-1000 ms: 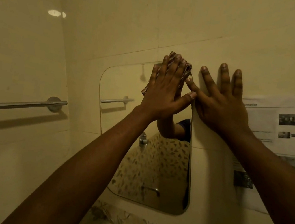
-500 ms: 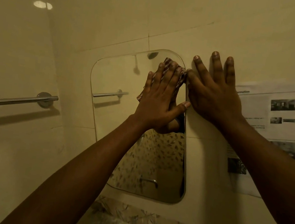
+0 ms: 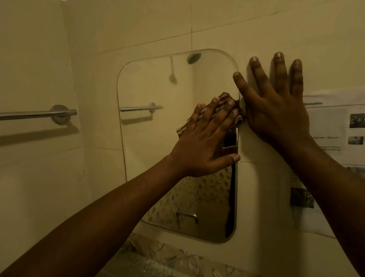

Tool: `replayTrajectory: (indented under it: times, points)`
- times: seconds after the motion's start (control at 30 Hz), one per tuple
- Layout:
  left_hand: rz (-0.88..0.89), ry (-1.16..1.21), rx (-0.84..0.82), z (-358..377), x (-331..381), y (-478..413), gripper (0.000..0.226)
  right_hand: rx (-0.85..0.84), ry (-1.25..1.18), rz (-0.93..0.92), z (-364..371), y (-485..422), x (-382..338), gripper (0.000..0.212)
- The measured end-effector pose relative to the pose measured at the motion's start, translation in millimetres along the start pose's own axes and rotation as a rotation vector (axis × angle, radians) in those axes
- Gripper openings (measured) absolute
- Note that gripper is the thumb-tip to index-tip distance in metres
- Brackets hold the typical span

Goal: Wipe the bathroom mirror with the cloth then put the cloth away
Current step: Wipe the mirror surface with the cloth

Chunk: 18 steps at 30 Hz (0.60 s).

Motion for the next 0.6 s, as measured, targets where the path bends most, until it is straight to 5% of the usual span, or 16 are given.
replayTrajectory:
  times: [0.6]
  points:
    - [0.094,0.015,-0.064,25,35,79,0.100,-0.009,-0.039,0.034,1,2,-3,0.060]
Point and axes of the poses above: each hand's wrist, its own y-axis away from the middle knuckle, its own z-axis out of the palm, x = y × z, the point moved 2 cm from there along -y, towards the middle knuckle, and after that the axes turned 11 degrees about x, right-handed, at the moved point
